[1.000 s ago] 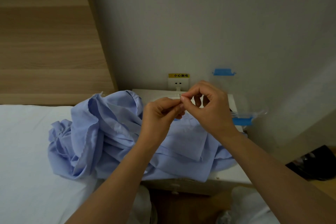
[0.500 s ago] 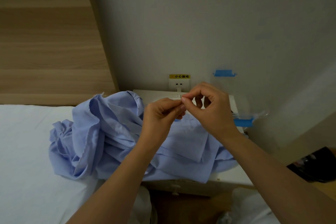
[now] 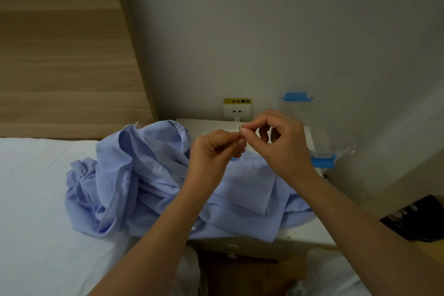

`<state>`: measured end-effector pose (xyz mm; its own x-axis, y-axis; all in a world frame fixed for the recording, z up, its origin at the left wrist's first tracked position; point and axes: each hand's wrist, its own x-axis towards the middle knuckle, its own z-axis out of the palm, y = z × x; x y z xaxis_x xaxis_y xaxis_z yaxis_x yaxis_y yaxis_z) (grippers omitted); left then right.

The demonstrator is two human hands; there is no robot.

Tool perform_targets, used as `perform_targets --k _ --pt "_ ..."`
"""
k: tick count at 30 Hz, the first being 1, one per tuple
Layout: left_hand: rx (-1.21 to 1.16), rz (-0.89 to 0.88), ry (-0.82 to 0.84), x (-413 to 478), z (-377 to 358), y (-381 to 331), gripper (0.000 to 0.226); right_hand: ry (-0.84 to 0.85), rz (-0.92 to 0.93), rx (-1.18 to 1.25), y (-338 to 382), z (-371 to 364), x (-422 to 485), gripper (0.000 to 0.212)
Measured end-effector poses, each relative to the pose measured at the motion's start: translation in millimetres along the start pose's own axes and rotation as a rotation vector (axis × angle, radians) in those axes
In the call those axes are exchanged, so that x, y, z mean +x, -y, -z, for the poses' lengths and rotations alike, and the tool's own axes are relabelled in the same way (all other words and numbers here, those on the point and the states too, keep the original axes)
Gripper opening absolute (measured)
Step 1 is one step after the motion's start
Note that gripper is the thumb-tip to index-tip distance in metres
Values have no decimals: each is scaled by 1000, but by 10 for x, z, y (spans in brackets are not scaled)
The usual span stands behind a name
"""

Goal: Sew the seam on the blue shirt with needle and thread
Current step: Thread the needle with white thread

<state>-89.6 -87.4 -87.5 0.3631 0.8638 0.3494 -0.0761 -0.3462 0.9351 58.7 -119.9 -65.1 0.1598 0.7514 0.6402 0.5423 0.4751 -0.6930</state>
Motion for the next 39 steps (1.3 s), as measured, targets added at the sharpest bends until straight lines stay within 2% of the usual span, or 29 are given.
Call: perform_targets --k 22,39 --pt "7 2 -2 1 0 8 17 20 -20 1 0 12 -6 18" --pt "61 -22 -2 4 6 21 16 64 -67 50 32 34 1 5"
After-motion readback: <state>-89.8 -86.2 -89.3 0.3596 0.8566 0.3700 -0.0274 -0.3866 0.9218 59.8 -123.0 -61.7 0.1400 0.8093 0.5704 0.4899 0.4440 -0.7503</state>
